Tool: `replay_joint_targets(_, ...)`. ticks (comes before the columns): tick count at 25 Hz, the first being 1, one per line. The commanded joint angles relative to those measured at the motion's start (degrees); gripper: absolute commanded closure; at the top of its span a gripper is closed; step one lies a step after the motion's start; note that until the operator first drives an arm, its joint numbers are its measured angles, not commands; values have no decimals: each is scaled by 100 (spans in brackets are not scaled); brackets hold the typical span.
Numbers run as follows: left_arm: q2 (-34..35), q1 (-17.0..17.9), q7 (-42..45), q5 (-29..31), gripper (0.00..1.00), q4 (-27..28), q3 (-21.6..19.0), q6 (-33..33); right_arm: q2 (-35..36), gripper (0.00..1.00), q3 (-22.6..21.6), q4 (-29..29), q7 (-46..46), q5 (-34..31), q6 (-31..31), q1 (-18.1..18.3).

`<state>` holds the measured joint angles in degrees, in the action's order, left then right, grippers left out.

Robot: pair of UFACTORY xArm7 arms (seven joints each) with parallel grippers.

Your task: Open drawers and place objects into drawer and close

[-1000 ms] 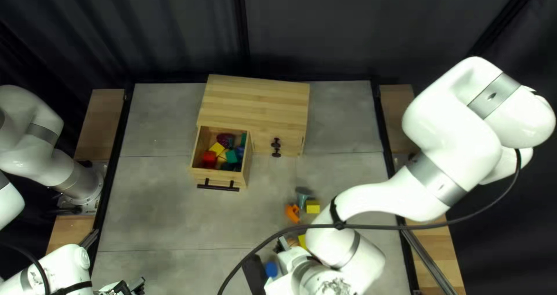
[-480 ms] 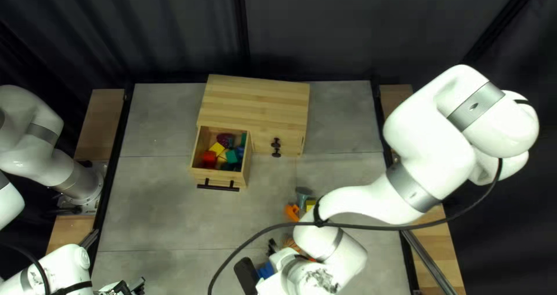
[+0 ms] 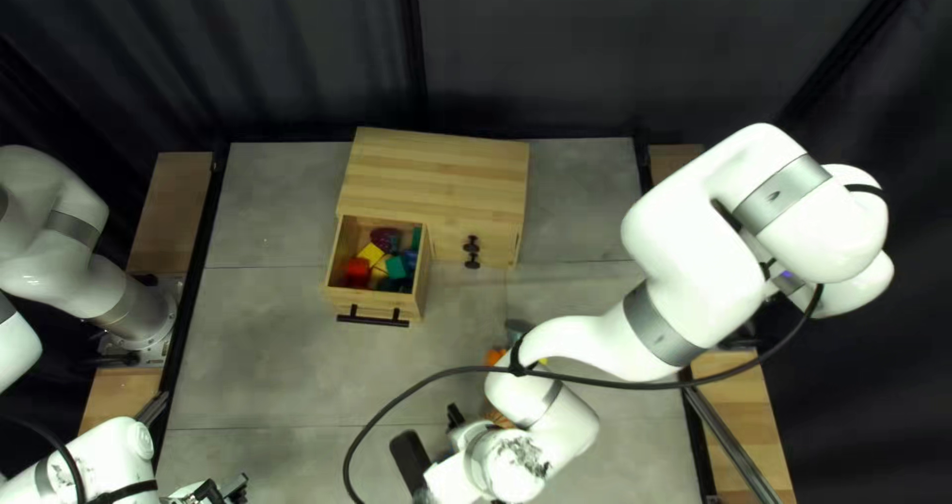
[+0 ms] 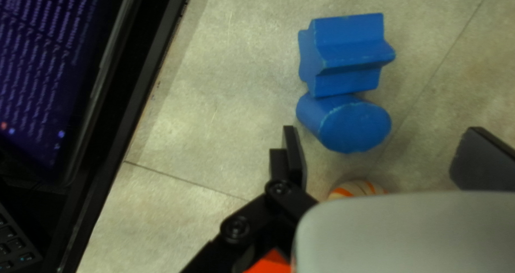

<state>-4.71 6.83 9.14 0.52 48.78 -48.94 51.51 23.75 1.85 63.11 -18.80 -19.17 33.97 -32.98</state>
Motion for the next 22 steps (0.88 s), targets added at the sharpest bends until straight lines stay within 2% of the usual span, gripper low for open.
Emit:
replay_joint_targets(1,0,0,0,0,0,0,0,0,46,92,2,-2,-6,12,-101,21)
replay_joint_targets(7,0,0,0,0,0,0,0,0,18,97,6,-4,-10,25,-117,35)
replay_joint_targets(10,0,0,0,0,0,0,0,0,-258,98,25,-46,-2,19,0,41)
replay_joint_targets(15,0,0,0,0,0,0,0,0,-824,99,112,123,-170,-113,636,-24)
replay_joint_targets(19,0,0,0,0,0,0,0,0,-1260,100,280,378,-624,-372,1281,-21)
replay_joint_targets(22,0,0,0,0,0,0,0,0,-1578,100,432,363,-1028,-614,1483,52)
